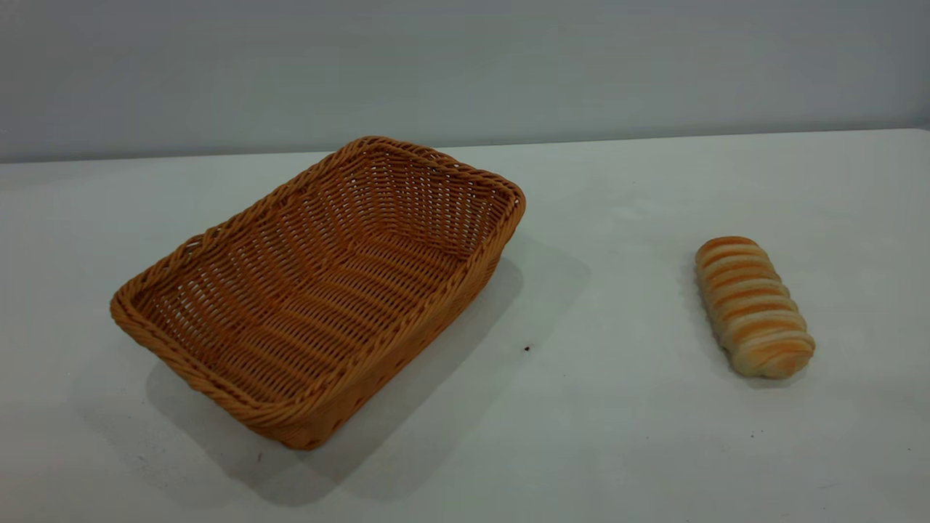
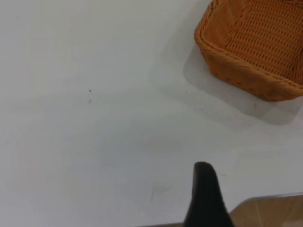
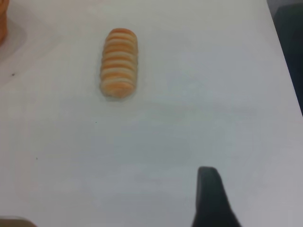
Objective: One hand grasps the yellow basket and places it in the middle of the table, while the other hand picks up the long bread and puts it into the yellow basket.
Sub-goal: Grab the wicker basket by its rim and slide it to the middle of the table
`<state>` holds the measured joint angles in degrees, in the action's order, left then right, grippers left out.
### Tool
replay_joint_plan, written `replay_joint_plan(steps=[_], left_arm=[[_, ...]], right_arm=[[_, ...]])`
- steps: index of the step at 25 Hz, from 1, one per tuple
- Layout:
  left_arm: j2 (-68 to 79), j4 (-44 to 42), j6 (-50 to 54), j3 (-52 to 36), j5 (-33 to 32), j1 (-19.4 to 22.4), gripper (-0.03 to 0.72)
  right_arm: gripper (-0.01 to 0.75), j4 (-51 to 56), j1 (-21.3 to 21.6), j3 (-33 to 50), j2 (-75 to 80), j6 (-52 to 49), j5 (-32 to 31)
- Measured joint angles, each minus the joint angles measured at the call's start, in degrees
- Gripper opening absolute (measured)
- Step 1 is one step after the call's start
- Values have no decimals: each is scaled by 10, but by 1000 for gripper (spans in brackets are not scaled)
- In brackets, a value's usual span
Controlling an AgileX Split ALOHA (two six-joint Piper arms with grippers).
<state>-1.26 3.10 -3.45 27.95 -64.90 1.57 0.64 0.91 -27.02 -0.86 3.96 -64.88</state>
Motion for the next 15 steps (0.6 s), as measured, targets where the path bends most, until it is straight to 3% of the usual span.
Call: replay_joint_plan(steps=[9,15], left_arm=[[67,1,79,35,2,0,562],[271,15,109,84,50,0,562]], right_arm=[[498,22,0,-23,21,0,22],[513,47,0,-46,203,25,139]])
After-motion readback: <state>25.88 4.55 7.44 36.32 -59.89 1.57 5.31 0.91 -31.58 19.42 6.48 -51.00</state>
